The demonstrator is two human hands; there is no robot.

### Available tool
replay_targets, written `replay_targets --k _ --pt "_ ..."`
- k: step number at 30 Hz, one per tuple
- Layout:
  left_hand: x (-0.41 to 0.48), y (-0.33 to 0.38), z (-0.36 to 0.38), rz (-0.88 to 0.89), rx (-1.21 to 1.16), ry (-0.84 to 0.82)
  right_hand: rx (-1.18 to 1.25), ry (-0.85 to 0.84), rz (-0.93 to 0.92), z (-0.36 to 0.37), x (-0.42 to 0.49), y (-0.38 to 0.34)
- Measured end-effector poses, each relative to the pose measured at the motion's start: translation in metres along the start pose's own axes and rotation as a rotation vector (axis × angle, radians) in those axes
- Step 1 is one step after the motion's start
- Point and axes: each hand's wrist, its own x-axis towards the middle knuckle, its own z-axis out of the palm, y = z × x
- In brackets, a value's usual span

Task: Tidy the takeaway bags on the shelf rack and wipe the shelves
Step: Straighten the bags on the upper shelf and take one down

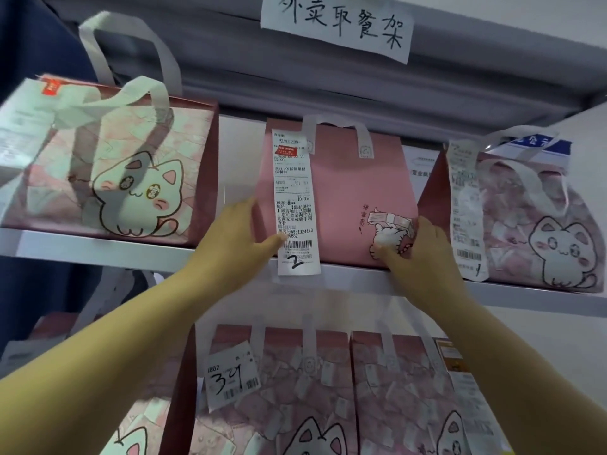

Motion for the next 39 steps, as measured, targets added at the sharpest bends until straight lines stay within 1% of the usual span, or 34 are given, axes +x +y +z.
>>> replay_targets --k 3,7,10,12,16,19,22,25,31,34,39 --pt "-0.002 -0.001 -0.002 -0.004 0.006 0.003 0.011 0.01 -0.006 0.001 0.0 0.0" --pt "-0.007 0.004 -0.005 -0.04 0.017 0.106 -0.011 0.13 -0.079 -0.002 -0.006 0.001" --pt "-0.011 0.014 -0.01 0.078 0.014 0.181 0.031 0.215 -0.149 -0.009 -0.01 -0.003" --pt "-0.012 0.023 -0.012 0.174 0.007 0.186 0.047 0.238 -0.196 -0.015 -0.014 -0.007" --pt "-0.011 0.042 -0.01 0.336 -0.046 0.13 0.076 0.26 -0.271 -0.031 -0.022 -0.011" --pt "-0.012 0.054 -0.003 0.396 -0.125 0.07 0.045 0.277 -0.278 -0.045 -0.027 -0.006" --pt "-0.014 0.063 0.01 0.433 -0.17 0.0 0.017 0.305 -0.248 -0.058 -0.033 0.004" --pt "-0.017 0.071 0.027 0.474 -0.193 -0.048 -0.012 0.318 -0.158 -0.071 -0.038 0.021" --pt "-0.023 0.091 0.071 0.462 -0.25 -0.117 -0.08 0.299 -0.017 -0.097 -0.036 0.073" --pt "-0.023 0.108 0.096 0.457 -0.242 -0.11 -0.104 0.296 0.047 -0.111 -0.03 0.104" --pt "-0.016 0.134 0.143 0.418 -0.214 -0.055 -0.117 0.262 0.081 -0.128 -0.01 0.155"
